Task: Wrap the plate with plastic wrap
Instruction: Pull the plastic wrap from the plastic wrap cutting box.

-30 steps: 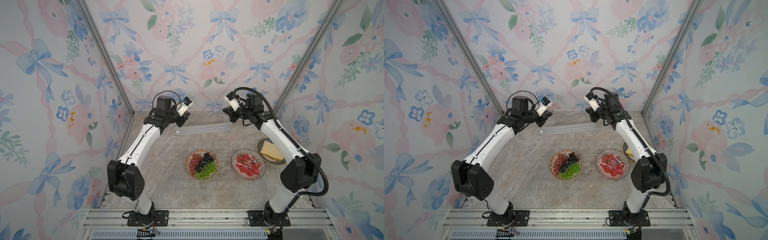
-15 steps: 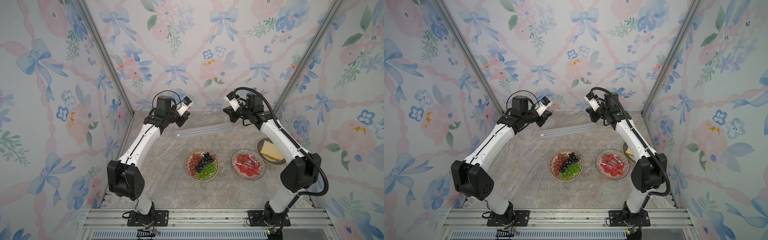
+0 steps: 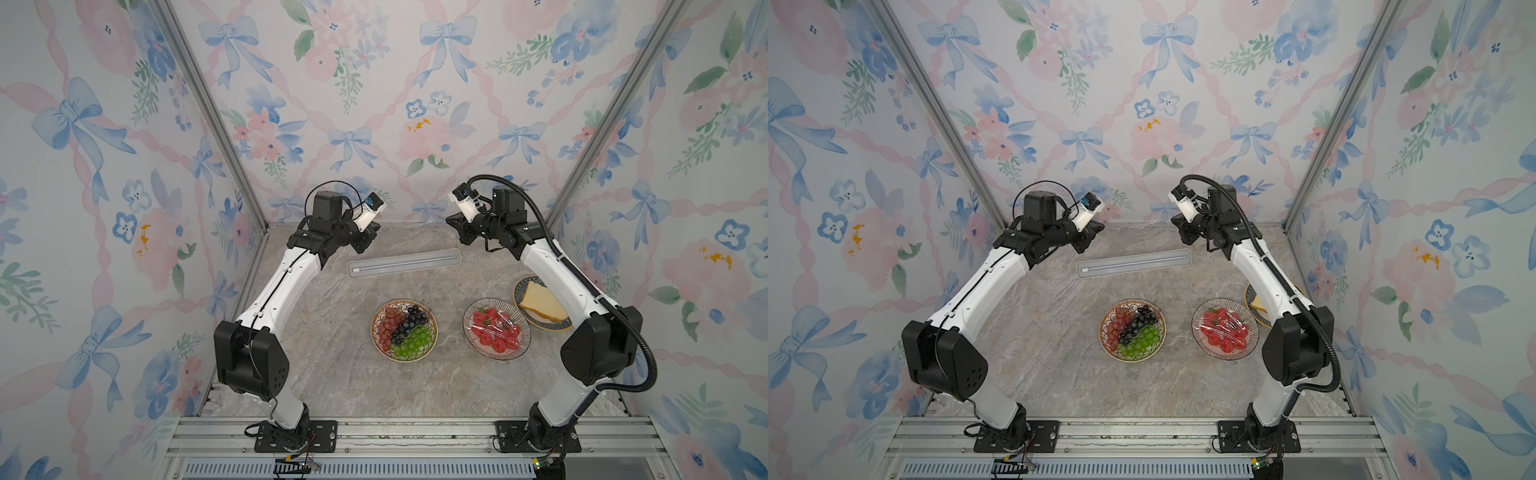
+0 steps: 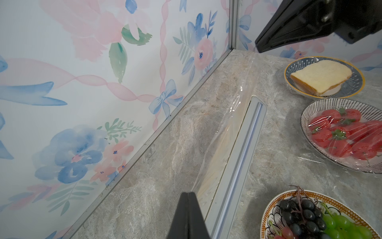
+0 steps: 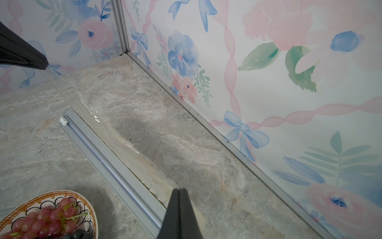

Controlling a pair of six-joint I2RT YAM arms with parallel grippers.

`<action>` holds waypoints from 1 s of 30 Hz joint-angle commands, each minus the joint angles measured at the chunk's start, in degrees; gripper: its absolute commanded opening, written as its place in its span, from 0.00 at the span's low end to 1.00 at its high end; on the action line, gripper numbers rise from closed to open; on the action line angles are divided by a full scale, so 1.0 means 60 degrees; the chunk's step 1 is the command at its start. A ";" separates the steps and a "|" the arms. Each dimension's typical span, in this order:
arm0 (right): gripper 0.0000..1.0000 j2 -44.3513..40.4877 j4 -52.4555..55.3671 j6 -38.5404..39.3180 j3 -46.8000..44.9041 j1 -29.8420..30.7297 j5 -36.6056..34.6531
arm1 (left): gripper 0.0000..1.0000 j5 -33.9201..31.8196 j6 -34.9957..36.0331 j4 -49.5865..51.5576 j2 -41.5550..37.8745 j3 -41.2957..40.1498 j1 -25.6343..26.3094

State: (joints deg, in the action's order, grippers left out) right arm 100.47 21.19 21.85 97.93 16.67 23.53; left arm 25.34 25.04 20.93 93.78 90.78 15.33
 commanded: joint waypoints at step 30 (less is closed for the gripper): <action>0.00 -0.0353 -0.0163 0.0080 0.0392 0.0160 -0.0142 | 0.00 0.0050 -0.0086 -0.0280 -0.0544 0.0445 -0.0065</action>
State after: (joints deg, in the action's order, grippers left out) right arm 100.47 21.43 22.04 98.37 17.10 23.07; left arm 25.34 25.04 20.97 93.51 91.42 15.33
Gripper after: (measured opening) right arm 0.047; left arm 0.047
